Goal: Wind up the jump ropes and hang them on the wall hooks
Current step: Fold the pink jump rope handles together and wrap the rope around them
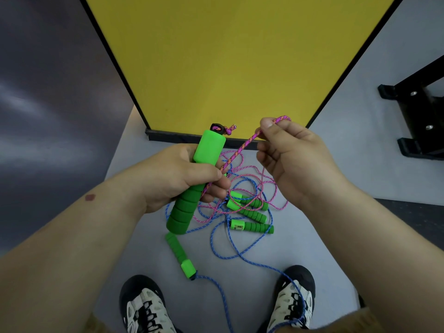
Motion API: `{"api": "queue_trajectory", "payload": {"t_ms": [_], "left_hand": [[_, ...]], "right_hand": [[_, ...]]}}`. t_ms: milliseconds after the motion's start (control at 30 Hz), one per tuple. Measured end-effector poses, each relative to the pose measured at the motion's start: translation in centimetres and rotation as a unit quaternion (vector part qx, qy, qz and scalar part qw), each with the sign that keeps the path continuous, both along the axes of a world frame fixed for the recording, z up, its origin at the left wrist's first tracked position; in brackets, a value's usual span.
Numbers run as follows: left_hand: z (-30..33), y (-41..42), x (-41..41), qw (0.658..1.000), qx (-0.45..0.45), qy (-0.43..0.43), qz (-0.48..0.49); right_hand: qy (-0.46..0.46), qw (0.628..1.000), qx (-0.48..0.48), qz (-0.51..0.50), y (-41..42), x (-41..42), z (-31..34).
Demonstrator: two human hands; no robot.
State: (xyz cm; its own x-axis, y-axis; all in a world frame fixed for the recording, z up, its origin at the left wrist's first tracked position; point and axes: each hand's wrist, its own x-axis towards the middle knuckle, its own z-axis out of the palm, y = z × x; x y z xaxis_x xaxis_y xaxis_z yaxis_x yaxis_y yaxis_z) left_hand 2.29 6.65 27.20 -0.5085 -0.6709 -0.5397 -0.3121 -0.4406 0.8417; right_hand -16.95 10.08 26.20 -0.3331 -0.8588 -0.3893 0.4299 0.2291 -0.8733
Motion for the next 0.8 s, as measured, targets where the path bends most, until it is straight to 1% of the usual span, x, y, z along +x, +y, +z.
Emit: {"api": "queue_trajectory", "payload": {"t_ms": [100,233,300,433,667,733,800], "left_hand": [[0.0,0.0,0.0,1.000,-0.002,-0.001,0.006],[0.1,0.1,-0.2,1.000,-0.002,0.001,0.006],[0.1,0.1,-0.2,1.000,-0.002,0.003,0.007],[0.2,0.1,-0.2,1.000,-0.001,0.008,0.013],[0.1,0.0,-0.1,1.000,-0.005,0.005,-0.002],[0.1,0.0,-0.1,1.000,-0.006,0.005,-0.001],[0.0,0.0,0.0,1.000,-0.008,0.004,-0.004]], "right_hand": [[0.001,0.998,0.009,0.069,0.4,0.7,-0.2],[0.014,0.985,0.002,0.174,1.1,2.1,-0.6],[0.028,0.982,-0.011,0.188,1.2,2.2,-0.7],[0.052,0.989,-0.019,0.134,1.0,1.9,-0.6],[0.015,1.000,-0.015,0.008,0.0,0.2,0.3],[0.006,1.000,-0.011,0.003,0.0,0.1,0.2],[-0.003,1.000,-0.006,0.022,0.1,0.3,0.1]]}}
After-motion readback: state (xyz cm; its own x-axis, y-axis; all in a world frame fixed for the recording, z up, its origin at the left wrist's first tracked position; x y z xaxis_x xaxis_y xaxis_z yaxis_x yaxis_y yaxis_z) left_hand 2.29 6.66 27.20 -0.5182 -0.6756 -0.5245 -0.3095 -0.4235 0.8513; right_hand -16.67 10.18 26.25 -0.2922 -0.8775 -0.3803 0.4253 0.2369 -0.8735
